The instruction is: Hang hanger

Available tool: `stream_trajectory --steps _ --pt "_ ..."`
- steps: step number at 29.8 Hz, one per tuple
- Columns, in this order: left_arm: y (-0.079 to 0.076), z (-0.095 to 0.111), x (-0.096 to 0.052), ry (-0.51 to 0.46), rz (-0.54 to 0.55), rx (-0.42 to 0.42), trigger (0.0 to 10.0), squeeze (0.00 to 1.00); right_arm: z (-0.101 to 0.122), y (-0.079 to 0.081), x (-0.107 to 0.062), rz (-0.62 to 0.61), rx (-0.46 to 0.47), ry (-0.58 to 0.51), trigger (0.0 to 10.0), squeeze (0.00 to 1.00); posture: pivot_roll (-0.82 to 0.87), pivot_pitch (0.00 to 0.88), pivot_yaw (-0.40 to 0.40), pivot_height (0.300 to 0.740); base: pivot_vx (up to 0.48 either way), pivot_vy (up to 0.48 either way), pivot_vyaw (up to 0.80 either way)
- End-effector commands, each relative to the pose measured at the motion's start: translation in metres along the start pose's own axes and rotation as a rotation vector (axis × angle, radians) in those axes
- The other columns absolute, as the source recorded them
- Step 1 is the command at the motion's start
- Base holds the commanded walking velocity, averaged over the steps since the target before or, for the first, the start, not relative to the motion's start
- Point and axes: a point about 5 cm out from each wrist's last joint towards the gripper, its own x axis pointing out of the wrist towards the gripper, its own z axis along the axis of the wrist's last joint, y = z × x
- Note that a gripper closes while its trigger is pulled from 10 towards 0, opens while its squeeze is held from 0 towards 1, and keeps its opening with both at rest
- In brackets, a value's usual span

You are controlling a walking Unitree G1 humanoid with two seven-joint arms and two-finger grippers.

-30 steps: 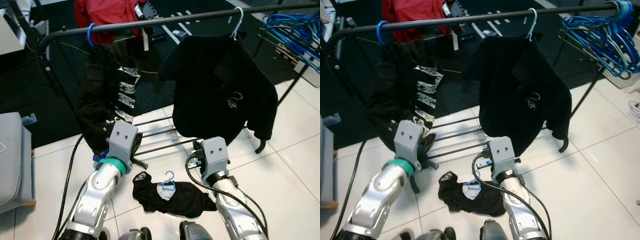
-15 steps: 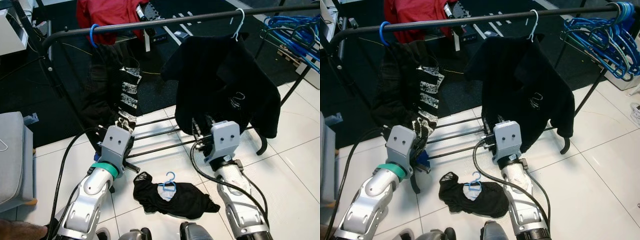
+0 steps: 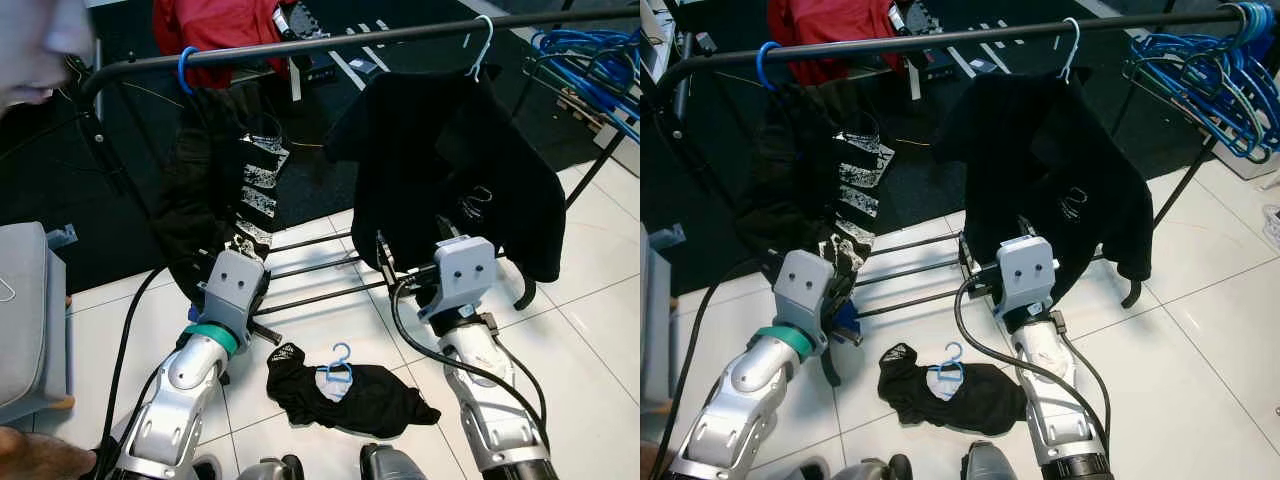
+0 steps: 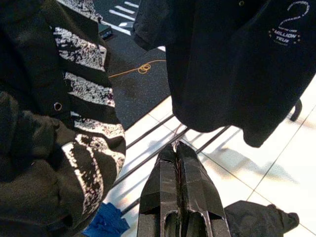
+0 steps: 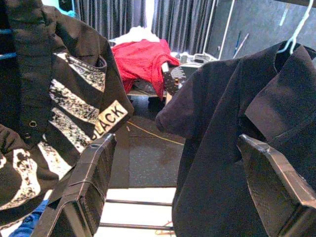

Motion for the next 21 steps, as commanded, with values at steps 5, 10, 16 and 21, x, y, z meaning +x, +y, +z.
stream_trajectory --steps 5,10,16,21 --pt "0.0 -0.001 0.0 -0.003 -0.001 0.013 10.0 0.0 -0.005 0.001 -0.001 0.001 0.016 0.024 10.0 0.0 -0.18 0.084 0.113 0.74 0.0 0.0 0.0" --pt "-0.001 -0.001 0.001 -0.007 -0.003 0.014 10.0 0.0 -0.01 0.003 -0.004 0.014 0.038 0.059 10.0 0.0 -0.18 0.083 0.111 0.74 0.0 0.0 0.0" --pt "-0.002 -0.001 0.001 -0.007 -0.004 0.014 10.0 0.0 -0.031 0.005 -0.011 0.038 0.066 0.195 10.0 0.0 -0.18 0.085 0.11 0.74 0.0 0.0 0.0" --pt "-0.003 -0.002 0.001 -0.005 -0.004 0.017 10.0 0.0 -0.087 0.014 -0.043 0.169 0.041 0.583 10.0 0.0 -0.18 0.089 0.107 0.74 0.0 0.0 0.0"
